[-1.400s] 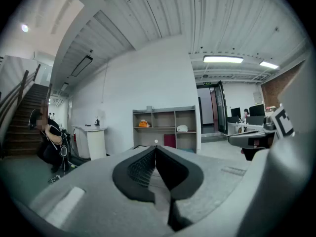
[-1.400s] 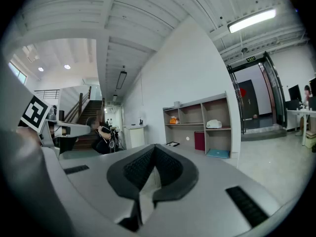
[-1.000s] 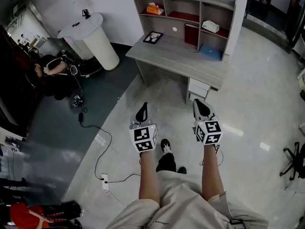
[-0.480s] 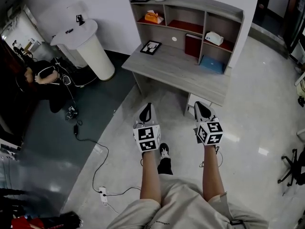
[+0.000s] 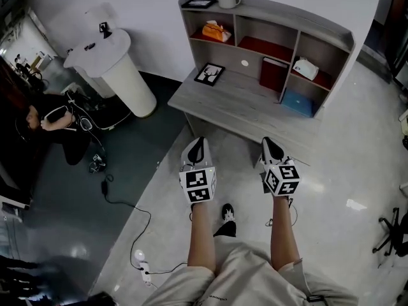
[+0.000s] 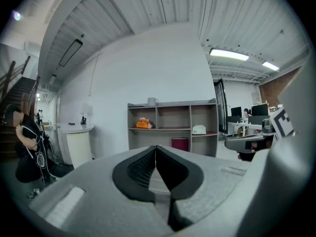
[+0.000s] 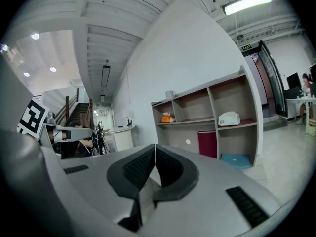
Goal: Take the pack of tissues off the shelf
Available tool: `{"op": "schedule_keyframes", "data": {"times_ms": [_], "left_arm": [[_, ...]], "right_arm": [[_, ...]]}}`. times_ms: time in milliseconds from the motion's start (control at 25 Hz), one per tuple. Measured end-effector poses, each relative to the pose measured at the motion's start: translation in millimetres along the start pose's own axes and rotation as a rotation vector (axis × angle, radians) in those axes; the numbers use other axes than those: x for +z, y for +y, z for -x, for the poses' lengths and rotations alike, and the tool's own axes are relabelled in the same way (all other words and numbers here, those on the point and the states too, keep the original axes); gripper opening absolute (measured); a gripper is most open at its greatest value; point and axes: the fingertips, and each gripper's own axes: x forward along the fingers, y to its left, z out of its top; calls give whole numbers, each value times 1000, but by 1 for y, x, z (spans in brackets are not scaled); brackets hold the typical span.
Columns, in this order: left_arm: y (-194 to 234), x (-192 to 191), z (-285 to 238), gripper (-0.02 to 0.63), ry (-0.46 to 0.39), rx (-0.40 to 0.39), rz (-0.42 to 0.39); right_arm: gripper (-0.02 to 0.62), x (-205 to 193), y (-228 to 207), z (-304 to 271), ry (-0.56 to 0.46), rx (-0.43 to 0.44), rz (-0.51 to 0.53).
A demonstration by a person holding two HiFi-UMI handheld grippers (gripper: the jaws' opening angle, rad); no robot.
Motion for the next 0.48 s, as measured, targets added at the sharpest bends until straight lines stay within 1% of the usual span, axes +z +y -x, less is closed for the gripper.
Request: {"op": "schedule_keyframes", "data": {"times_ms": [200,320,480], "left_arm": [[26,2,-48,11,7,-15,24],[31,10,-66,11,-25,-61,39],[37,19,-87,11,-42,-118,17]], "right_arm": [[15,8,-3,-50,-20,-8,-16],[15,8,-1,-78,-24,-2,-32],[15,4,4,-108,-14,-5,-41]]}}
